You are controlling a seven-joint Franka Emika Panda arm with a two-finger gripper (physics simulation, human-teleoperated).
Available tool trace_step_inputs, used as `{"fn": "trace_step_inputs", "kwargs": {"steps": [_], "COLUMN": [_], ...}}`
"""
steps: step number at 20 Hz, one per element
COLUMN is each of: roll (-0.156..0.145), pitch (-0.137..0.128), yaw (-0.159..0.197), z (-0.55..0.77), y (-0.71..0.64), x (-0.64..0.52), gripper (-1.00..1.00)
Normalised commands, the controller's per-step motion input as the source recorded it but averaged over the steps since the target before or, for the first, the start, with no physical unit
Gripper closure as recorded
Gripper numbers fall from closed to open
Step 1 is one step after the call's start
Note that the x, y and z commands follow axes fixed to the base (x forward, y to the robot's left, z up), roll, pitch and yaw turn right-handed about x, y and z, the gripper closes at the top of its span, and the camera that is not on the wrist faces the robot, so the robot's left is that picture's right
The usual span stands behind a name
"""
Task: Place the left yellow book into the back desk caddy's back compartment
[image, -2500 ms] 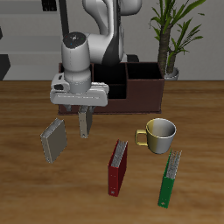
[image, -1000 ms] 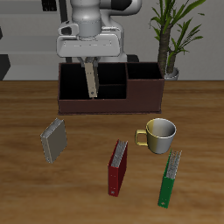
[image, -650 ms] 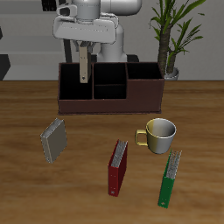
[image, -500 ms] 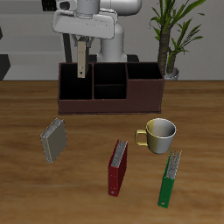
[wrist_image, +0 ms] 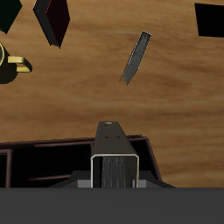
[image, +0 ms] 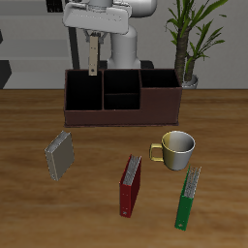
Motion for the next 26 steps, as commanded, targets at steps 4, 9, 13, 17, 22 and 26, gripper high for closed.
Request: {"fn": "trace_step_inputs", "kwargs": {"steps": [4, 9, 13, 17, 22, 26], "roll": [0.038, 0.027, 0.035, 0.041, -0.013, 0.010], "pitch": [-0.007, -0.034, -0.014, 0.050, 0.019, 0.003], "yaw": [0.052, 0.089, 0.258, 0.330, 0.352, 0.273], "z": [0.03, 0.15, 0.01, -0.07, 0.00, 0.00], "y": [0.19, 0.21, 0.13, -0.04, -0.13, 0.06], "x": [-0.31, -0.39, -0.15, 0.11, 0.15, -0.06], "gripper": [1.00, 1.00, 1.00, 1.00, 1.00, 1.00]}}
